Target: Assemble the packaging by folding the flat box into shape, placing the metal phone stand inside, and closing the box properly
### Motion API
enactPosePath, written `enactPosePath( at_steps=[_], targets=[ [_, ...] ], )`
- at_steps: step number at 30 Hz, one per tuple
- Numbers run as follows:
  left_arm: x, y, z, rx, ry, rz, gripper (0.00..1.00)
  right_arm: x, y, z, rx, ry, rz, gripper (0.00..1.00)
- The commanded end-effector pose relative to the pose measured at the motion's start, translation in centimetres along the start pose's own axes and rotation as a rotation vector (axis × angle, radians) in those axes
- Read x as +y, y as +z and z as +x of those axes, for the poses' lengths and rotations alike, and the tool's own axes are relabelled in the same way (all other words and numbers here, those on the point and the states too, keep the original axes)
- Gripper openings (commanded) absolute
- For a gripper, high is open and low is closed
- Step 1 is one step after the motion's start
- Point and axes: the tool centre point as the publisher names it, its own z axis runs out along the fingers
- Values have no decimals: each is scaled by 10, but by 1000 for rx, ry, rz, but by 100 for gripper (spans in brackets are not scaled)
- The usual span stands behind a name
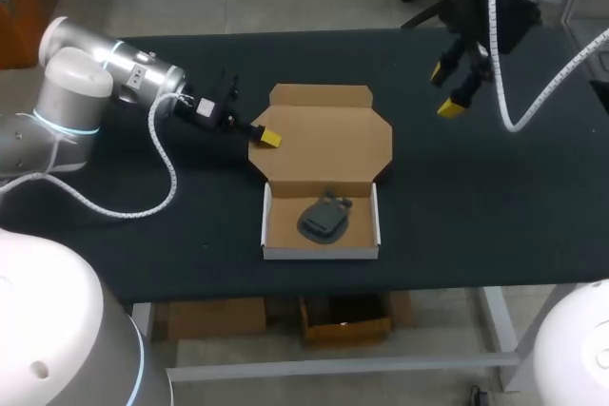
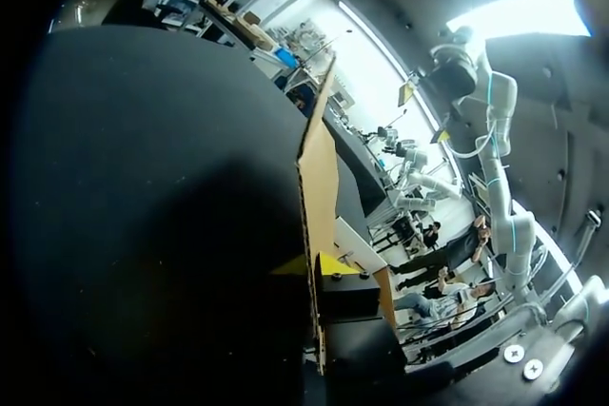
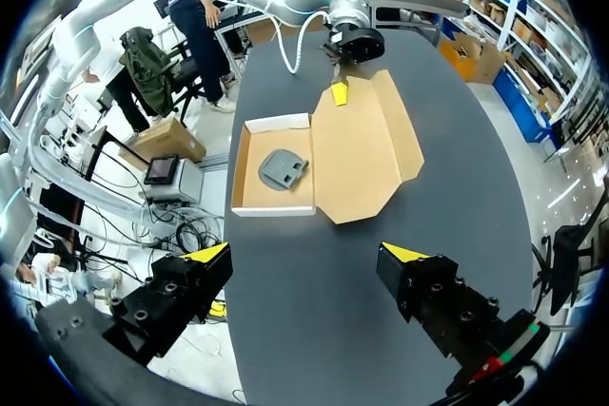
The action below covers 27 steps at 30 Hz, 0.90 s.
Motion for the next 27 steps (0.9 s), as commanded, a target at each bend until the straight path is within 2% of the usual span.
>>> enactPosePath(
  at_steps=[1, 20, 27],
  targets=[
    [7, 3, 4, -17, 19, 8, 0, 2, -1, 0, 3, -1, 4, 100],
    [12, 1, 23, -46, 215, 30, 0, 5, -3, 1, -1, -10, 4, 100],
    [12, 1, 23, -46, 215, 30, 0, 5, -3, 2, -3, -11, 3, 100]
  ],
)
